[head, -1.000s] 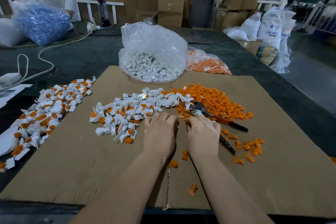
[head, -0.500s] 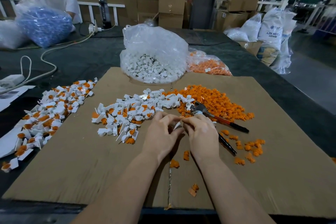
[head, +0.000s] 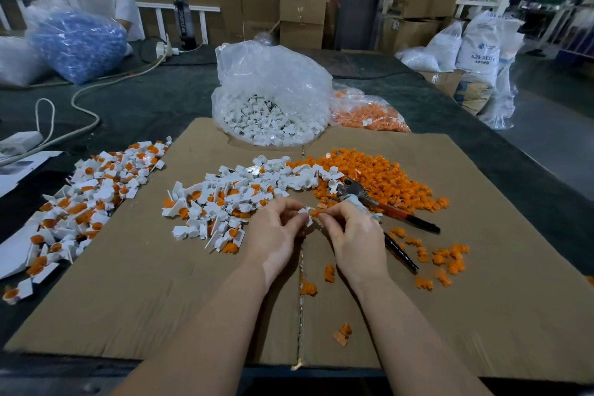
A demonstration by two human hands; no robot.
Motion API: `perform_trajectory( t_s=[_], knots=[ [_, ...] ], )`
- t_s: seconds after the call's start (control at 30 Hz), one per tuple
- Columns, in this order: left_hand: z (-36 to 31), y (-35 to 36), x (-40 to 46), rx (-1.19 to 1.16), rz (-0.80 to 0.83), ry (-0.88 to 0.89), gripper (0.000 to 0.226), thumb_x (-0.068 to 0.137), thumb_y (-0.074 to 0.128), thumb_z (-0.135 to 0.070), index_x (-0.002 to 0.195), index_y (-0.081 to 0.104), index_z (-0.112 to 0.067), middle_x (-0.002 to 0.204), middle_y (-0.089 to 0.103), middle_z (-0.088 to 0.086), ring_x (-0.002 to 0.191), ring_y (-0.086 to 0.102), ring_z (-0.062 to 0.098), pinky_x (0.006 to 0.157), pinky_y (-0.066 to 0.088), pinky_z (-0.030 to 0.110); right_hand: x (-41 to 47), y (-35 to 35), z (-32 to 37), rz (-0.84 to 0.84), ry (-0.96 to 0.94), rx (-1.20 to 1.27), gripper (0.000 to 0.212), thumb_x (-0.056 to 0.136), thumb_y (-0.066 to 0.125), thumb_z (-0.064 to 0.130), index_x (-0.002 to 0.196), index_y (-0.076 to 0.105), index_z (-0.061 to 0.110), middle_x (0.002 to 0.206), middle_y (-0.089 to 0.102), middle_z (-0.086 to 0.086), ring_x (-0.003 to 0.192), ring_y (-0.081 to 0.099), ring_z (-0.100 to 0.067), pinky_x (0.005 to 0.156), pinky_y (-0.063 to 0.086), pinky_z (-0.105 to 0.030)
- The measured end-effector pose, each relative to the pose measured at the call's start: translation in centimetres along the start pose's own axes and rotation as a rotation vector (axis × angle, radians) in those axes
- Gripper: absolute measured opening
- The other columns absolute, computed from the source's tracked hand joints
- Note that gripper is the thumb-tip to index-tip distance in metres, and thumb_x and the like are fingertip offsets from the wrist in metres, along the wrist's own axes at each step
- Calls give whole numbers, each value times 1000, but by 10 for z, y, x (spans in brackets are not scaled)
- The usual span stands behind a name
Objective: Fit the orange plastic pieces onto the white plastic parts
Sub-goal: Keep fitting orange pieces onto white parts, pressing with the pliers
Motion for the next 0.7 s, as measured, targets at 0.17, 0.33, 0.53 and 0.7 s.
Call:
perform_trajectory(
  t_s=[0.17,0.33,0.53,0.7],
  knots=[
    [-2,-1,-1,141,41,75,16,89,60,-24,82,57,-38,78,63,-16,79,60,3,71,47,18,0,3,-1,19,-34,-118,14,90,58,27,91,64,15,81,63,4,77,55,-11,65,40,-22],
    [-2,0,-2,123,55,55,11,90,59,-21,85,60,-31,80,65,-11,80,63,8,75,51,25,-1,4,1,44,-103,-127,13,89,59,21,84,63,9,78,63,-2,74,56,-16,66,46,-29],
    [-5,2,-4,107,86,56,12,90,58,-13,85,62,-24,83,66,-2,79,63,14,76,52,28,-2,6,2,69,-151,-119,14,87,63,15,75,58,8,71,56,-1,69,48,-14,61,36,-24],
    [-5,0,-3,91,58,66,14,92,55,-14,88,61,-27,85,64,-7,87,63,14,80,51,28,-1,4,2,72,-117,-56,11,88,62,18,84,65,8,80,65,-2,78,58,-16,69,46,-28]
  ],
)
Point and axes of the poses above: each hand's wrist, its own x-axis towards the middle knuckle, its own y-axis out of the palm, z = x × y, the point moved 2 cm from there along x, towards the middle knuckle
